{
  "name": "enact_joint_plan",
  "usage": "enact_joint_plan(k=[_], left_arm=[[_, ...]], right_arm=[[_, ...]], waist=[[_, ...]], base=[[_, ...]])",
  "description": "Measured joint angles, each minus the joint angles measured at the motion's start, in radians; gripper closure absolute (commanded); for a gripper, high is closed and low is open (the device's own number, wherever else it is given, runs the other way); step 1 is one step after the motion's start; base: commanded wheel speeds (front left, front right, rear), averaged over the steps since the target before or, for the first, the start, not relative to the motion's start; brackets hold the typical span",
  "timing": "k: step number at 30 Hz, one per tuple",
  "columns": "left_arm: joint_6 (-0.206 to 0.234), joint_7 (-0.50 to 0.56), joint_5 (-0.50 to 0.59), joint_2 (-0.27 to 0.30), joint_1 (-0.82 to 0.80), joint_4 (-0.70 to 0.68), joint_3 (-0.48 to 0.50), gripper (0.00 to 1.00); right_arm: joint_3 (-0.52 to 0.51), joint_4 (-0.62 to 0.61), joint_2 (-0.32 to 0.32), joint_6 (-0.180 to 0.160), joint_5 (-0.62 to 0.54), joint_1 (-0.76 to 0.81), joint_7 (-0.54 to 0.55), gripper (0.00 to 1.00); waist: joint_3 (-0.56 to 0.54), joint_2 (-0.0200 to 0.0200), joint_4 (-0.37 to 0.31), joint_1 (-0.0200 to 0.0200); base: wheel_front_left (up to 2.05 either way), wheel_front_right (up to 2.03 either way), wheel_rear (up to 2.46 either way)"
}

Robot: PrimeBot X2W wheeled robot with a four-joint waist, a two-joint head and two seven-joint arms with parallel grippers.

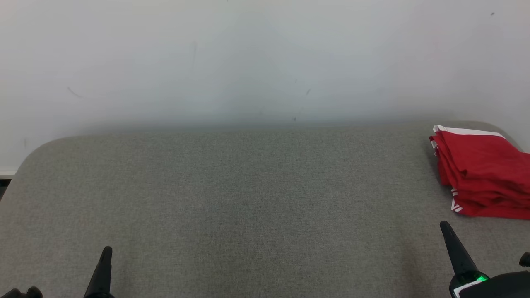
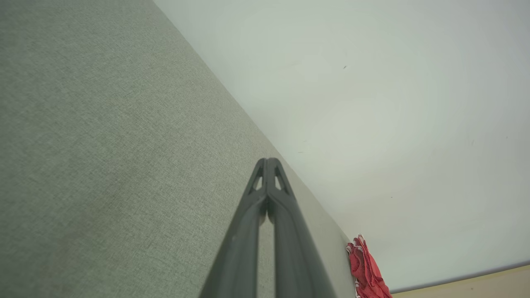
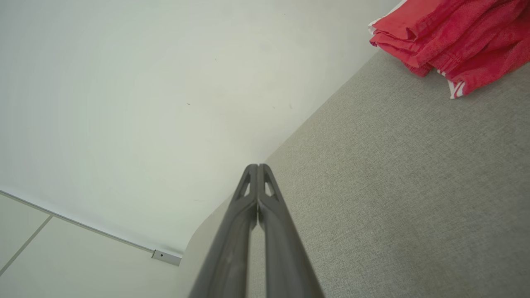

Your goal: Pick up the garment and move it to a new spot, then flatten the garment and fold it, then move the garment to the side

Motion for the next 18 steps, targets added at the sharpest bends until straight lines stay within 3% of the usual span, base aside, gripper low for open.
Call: enact_joint_plan(k=[18], left_arm=[[-0.047,0.030,-0.143,-0.058,-0.020,0.016,0.046,1.00]], right_arm=[[0.004,0.008,-0.007,0.000,0.195,-0.002,-0.016,1.00]], waist=[[0.013,-0.0001,0.007,0.0000]], base=[[0.00,0.00,0.00]])
